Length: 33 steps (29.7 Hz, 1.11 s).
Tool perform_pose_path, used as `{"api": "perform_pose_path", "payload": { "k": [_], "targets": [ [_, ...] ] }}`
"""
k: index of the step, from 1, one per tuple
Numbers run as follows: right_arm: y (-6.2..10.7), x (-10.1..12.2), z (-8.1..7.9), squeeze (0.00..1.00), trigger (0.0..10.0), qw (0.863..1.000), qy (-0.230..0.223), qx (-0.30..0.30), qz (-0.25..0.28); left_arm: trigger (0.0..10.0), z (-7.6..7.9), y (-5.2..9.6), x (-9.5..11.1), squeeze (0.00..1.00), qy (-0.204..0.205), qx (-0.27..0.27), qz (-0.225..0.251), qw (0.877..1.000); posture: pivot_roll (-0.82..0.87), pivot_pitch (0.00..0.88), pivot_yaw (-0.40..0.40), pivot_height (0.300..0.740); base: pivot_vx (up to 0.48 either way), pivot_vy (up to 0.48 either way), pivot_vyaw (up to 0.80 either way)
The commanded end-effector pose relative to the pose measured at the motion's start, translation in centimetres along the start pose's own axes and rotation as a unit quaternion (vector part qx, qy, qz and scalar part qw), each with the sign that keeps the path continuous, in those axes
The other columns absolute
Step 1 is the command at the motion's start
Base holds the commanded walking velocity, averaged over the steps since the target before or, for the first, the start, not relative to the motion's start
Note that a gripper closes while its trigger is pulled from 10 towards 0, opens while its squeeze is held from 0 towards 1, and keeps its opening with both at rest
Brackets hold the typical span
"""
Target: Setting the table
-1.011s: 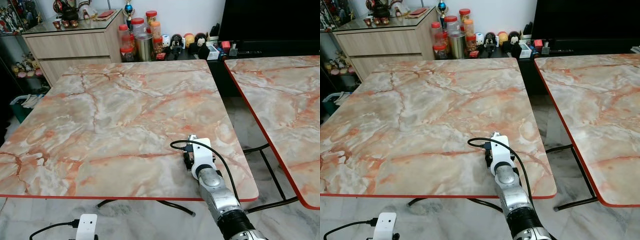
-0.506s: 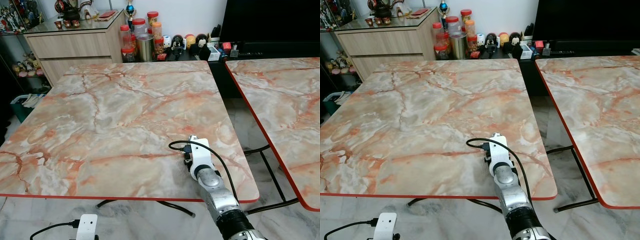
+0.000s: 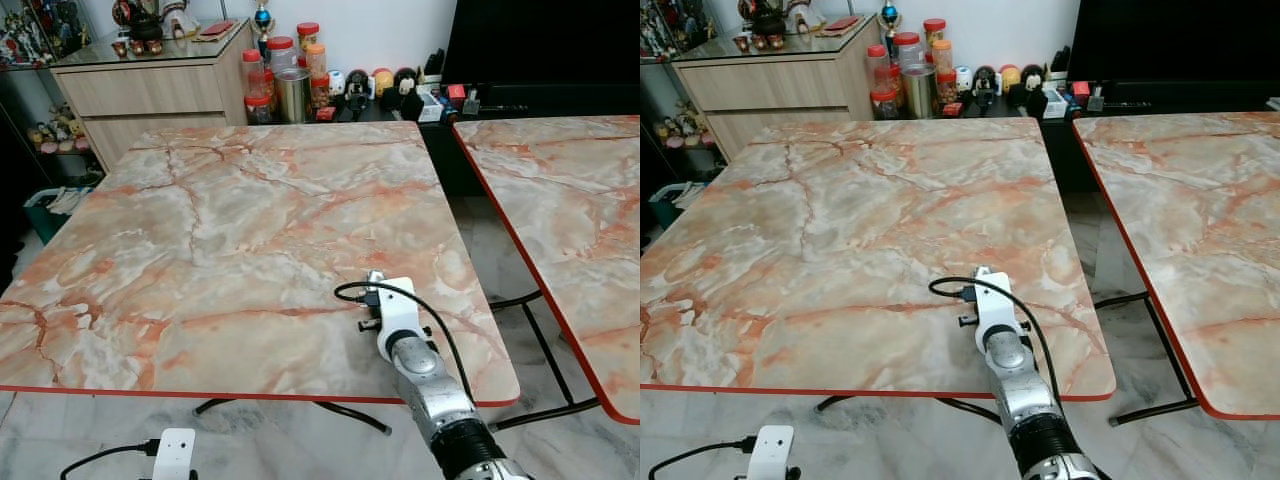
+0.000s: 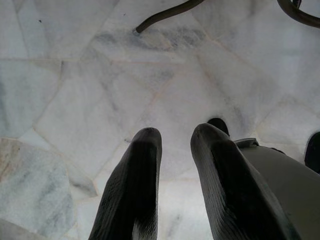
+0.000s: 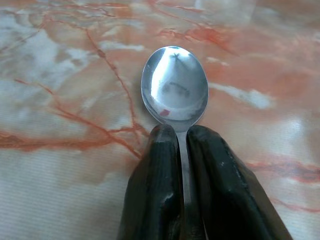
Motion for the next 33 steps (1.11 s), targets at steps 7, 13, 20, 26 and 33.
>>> {"api": "perform_pose_path", "payload": {
  "k": [7, 13, 20, 26, 33],
  "targets": [
    [-0.1, -1.5, -0.5, 0.00, 0.0, 0.999, 0.000, 0.012, -0.032, 10.0, -0.6, 0.0, -0.1, 0.00, -0.007, 0.003, -0.008, 1.000, -0.03, 0.000, 0.063, 0.740, 0.000, 0.000, 0.00],
    [-0.1, -1.0, -0.6, 0.00, 0.0, 1.000, -0.002, 0.017, -0.016, 10.0, -0.4, 0.0, -0.1, 0.00, -0.009, 0.000, -0.010, 1.000, -0.04, 0.000, 0.061, 0.740, 0.000, 0.000, 0.00],
    [0.0, 1.4, -0.4, 0.00, 10.0, 0.999, 0.001, 0.012, 0.044, 10.0, -0.2, 0.0, -0.2, 0.00, -0.008, -0.002, -0.011, 1.000, -0.04, 0.000, 0.058, 0.740, 0.000, 0.000, 0.00],
    [1.0, 7.8, 0.5, 0.00, 10.0, 0.981, -0.010, -0.003, 0.194, 10.0, -0.2, -0.1, 0.5, 0.00, 0.001, 0.002, 0.004, 1.000, -0.04, 0.000, 0.051, 0.740, 0.000, 0.000, 0.00],
    [1.6, 10.6, 1.0, 0.00, 10.0, 0.966, 0.006, -0.009, 0.257, 10.0, -0.1, -0.1, 0.7, 0.00, -0.003, 0.011, 0.006, 1.000, -0.04, 0.000, 0.049, 0.740, 0.000, 0.000, 0.00]
  ]
}}
Point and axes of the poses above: a point about 5 cm out from each wrist's last joint towards the gripper, its own y axis pointing back from the gripper into the wrist, its own x axis along the axis of the wrist's last joint, z = x × y, the point moved 4 cm from there along -y, pointing out of the wrist towards the gripper, and after that the axes turned 5 degrees about y, right-handed, at the moved point
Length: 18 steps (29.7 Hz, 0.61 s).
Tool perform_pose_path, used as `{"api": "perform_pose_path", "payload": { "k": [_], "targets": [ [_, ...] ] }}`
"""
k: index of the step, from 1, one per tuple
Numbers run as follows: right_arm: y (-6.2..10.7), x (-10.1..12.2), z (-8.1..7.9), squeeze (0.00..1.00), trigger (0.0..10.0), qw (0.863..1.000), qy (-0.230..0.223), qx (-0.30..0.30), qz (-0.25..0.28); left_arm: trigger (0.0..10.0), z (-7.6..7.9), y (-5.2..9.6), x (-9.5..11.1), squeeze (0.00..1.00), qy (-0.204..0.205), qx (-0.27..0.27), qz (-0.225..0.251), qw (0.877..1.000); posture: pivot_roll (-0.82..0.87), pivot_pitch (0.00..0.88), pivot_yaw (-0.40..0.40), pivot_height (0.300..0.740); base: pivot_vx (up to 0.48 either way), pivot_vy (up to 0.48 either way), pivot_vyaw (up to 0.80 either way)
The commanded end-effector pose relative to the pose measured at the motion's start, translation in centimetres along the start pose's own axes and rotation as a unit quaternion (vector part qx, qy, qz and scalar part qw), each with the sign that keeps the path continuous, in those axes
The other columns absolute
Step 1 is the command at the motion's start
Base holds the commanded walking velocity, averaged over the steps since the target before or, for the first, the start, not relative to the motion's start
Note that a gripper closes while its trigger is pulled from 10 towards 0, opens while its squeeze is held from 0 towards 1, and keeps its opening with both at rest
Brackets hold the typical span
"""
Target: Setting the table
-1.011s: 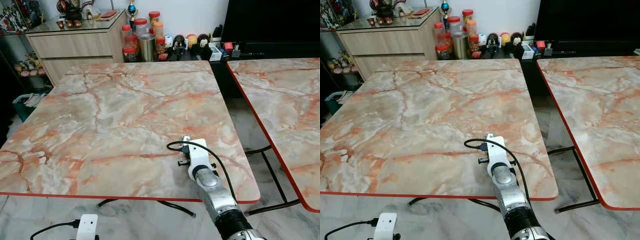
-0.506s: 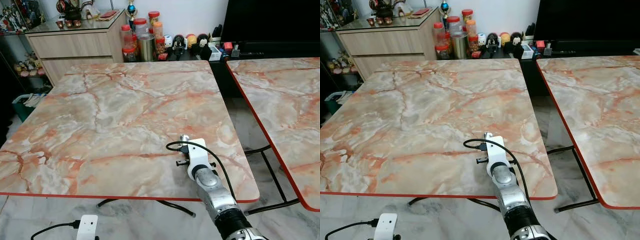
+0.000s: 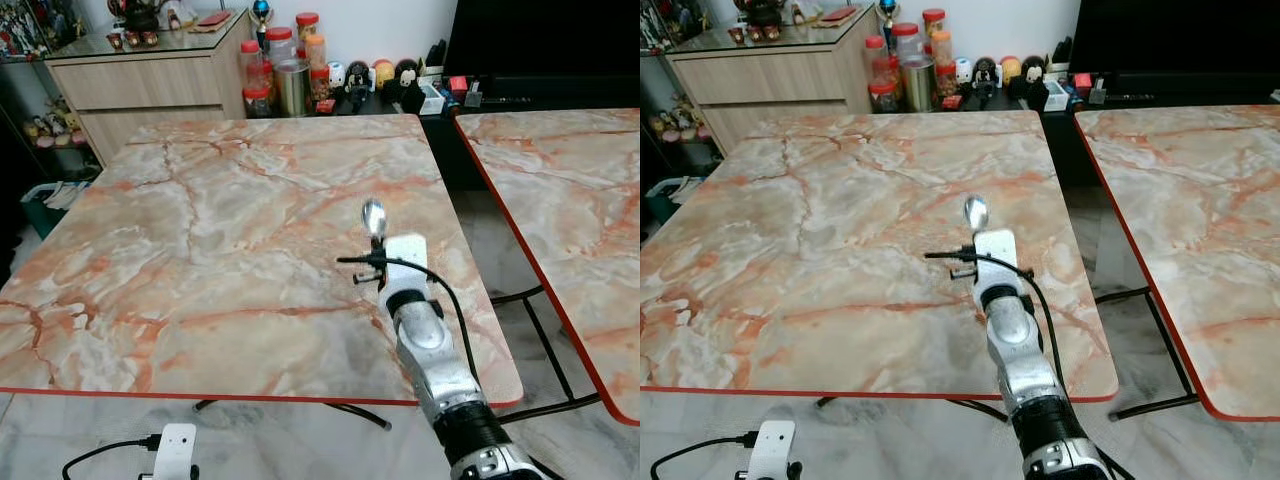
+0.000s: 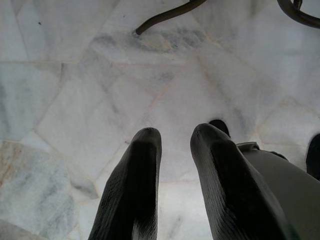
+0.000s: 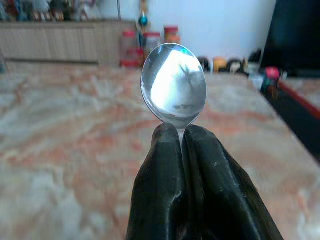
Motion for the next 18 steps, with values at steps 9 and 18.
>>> {"api": "perform_pose_path", "payload": {
  "k": [9, 18],
  "targets": [
    [-1.0, 1.9, 2.1, 0.00, 10.0, 0.999, 0.019, -0.015, 0.032, 10.0, -0.5, 0.1, -0.8, 0.00, -0.018, 0.019, -0.017, 1.000, -0.06, 0.000, 0.045, 0.740, 0.000, -0.152, 0.00],
    [-1.3, 2.6, 2.6, 0.00, 10.0, 0.999, 0.005, -0.024, 0.041, 10.0, -0.6, 0.1, -0.6, 0.00, -0.010, 0.025, -0.015, 1.000, -0.06, 0.000, 0.044, 0.740, 0.000, -0.390, 0.00]
  ]
}}
Point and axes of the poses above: a point about 5 cm out from each wrist's last joint towards the gripper, its own y axis pointing back from the gripper into the wrist, its own x axis along the axis of the wrist's last joint, z = x × y, the point moved 4 cm from there along -y, pointing out of the wrist towards the gripper, and after that the axes turned 5 degrees about y, right-handed, at the moved point
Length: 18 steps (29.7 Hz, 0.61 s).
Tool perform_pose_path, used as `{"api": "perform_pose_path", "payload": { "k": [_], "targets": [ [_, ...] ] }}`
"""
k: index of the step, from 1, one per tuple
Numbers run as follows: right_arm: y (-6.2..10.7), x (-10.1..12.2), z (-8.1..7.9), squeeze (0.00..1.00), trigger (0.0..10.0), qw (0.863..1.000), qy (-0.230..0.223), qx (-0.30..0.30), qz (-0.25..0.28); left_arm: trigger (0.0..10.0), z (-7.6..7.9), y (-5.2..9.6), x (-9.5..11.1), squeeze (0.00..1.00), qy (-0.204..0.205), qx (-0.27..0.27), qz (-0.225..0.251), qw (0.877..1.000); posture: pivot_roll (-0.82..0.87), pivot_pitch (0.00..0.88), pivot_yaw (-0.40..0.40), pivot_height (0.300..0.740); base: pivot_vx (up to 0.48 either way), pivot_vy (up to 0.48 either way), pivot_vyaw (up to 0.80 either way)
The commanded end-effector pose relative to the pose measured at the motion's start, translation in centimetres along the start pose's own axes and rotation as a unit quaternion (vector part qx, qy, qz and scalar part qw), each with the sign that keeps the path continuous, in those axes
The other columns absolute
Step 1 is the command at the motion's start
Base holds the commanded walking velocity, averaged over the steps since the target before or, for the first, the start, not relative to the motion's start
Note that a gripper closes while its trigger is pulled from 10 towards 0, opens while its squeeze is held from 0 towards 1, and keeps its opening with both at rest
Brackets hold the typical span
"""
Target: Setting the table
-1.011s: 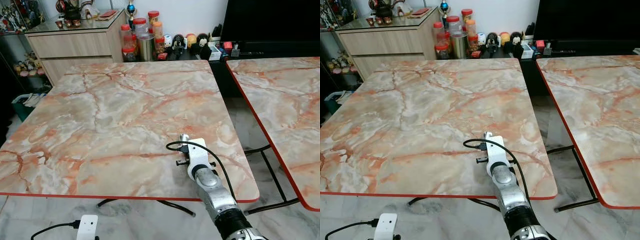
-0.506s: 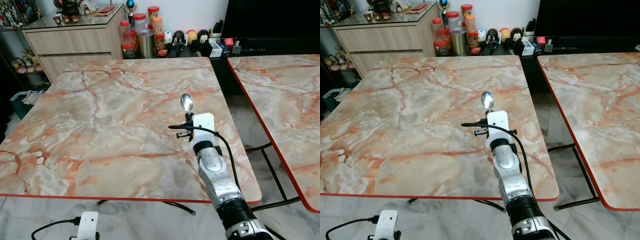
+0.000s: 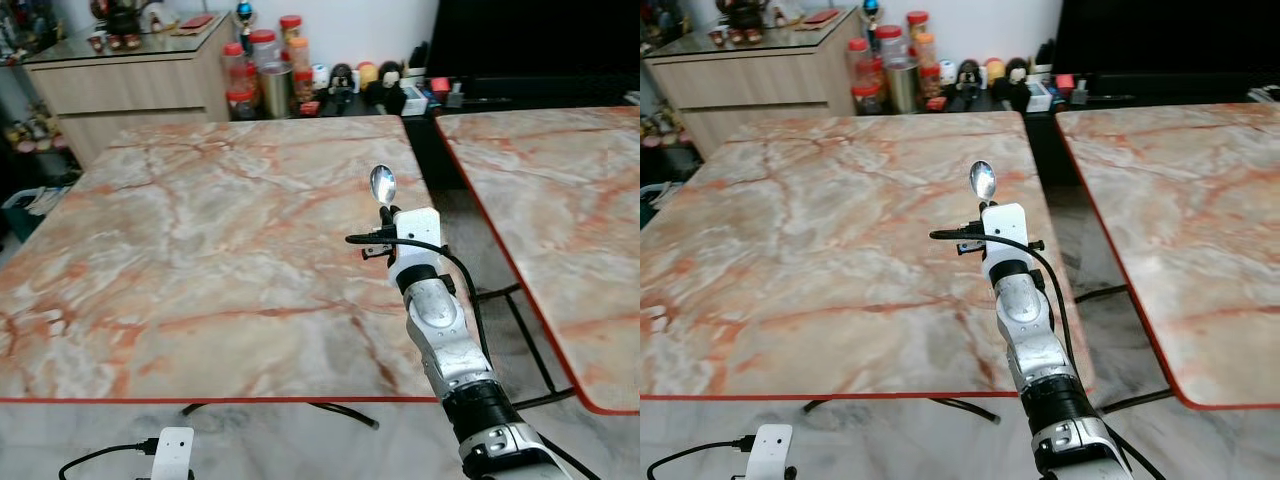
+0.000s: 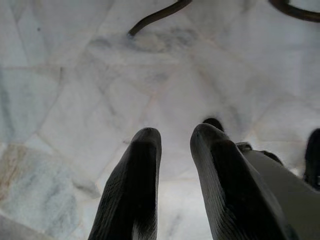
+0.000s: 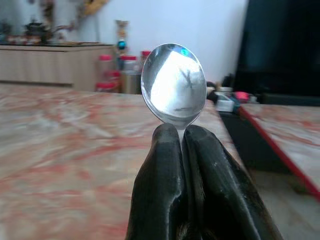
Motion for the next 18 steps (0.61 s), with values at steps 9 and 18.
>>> {"api": "perform_pose_path", "payload": {
  "k": [9, 18],
  "targets": [
    [-1.0, 3.5, 1.4, 0.00, 10.0, 0.998, -0.005, -0.018, 0.055, 10.0, -0.2, 0.0, -0.3, 0.00, -0.002, 0.006, -0.006, 1.000, -0.06, 0.000, 0.036, 0.740, 0.000, -0.393, 0.00],
    [-1.2, 3.6, 1.7, 0.00, 10.0, 0.998, -0.002, -0.020, 0.057, 10.0, 0.0, 0.1, -0.5, 0.00, 0.000, 0.007, -0.008, 1.000, -0.05, 0.000, 0.033, 0.740, 0.000, -0.389, 0.00]
  ]
}}
Point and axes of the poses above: a point about 5 cm out from each wrist's last joint towards the gripper, its own y axis pointing back from the gripper into the wrist, its own x axis along the axis of the wrist's last joint, z = x × y, the point moved 4 cm from there along -y, pointing out of the wrist towards the gripper, and after that the axes turned 5 degrees about y, right-handed, at the moved point
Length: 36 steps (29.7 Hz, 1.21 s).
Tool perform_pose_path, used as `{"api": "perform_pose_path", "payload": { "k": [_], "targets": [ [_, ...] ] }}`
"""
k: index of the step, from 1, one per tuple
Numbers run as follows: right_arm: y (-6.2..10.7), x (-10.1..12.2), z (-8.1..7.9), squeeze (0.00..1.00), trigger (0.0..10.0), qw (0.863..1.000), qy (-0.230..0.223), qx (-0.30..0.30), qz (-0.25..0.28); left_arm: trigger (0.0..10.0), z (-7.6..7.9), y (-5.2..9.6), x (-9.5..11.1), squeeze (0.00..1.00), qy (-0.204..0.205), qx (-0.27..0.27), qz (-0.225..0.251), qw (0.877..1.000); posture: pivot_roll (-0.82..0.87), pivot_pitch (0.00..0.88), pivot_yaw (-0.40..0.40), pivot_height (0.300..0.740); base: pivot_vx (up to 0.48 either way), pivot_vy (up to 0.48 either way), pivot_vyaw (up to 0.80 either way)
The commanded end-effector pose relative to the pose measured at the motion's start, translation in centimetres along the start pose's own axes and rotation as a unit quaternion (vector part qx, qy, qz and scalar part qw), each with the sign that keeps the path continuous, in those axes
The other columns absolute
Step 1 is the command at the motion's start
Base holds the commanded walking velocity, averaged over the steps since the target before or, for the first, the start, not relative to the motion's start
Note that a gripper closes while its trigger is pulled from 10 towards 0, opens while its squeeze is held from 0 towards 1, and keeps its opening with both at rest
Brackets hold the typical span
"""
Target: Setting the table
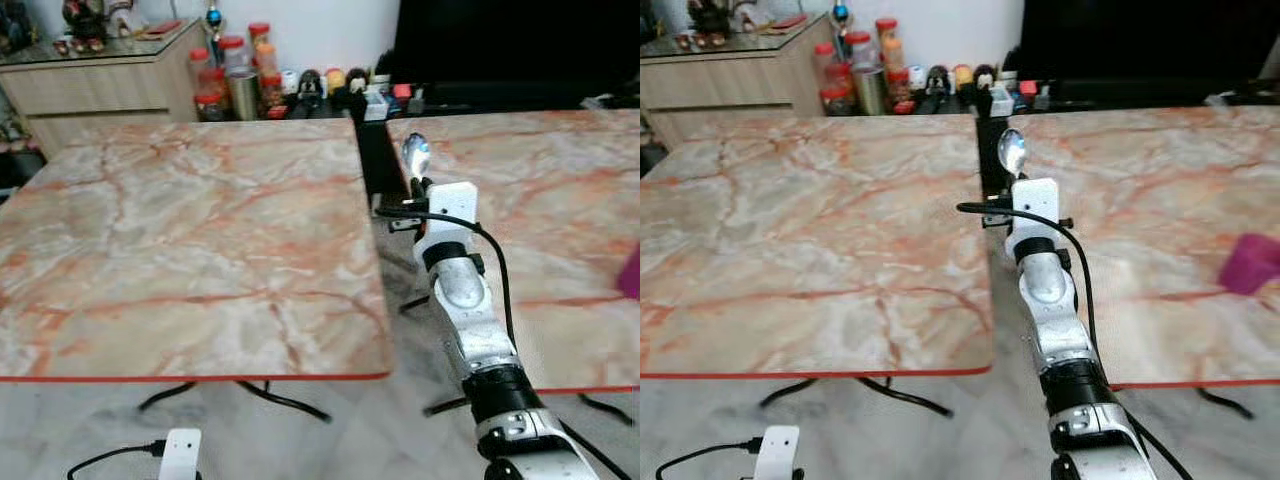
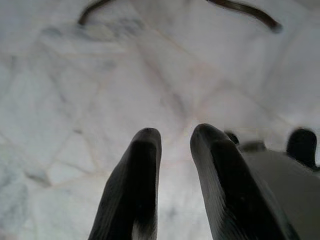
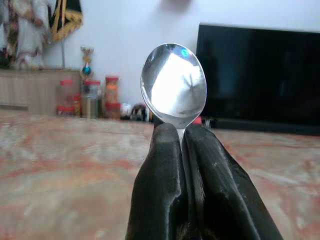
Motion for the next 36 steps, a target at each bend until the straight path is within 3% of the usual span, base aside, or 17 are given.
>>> {"api": "perform_pose_path", "payload": {
  "k": [1, 36],
  "targets": [
    [-0.3, 0.8, -0.5, 0.00, 10.0, 1.000, -0.001, 0.009, 0.013, 10.0, -0.5, 0.0, 0.1, 0.00, -0.004, 0.008, -0.001, 1.000, -0.05, 0.000, 0.033, 0.740, 0.000, -0.386, 0.00],
    [-0.1, 0.4, 0.4, 0.00, 10.0, 1.000, 0.004, -0.002, 0.008, 10.0, -0.2, -0.1, 0.2, 0.00, -0.006, 0.005, 0.001, 1.000, -0.07, 0.000, 0.039, 0.740, 0.000, -0.363, 0.00]
  ]
}}
Point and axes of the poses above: a point about 5 cm out from each wrist's last joint towards the gripper, its own y axis pointing back from the gripper into the wrist, its own x axis along the axis of the wrist's last joint, z = x × y, the point moved 4 cm from there along -y, pointing out of the wrist towards the gripper, and after that the axes turned 5 degrees about y, right-handed, at the moved point
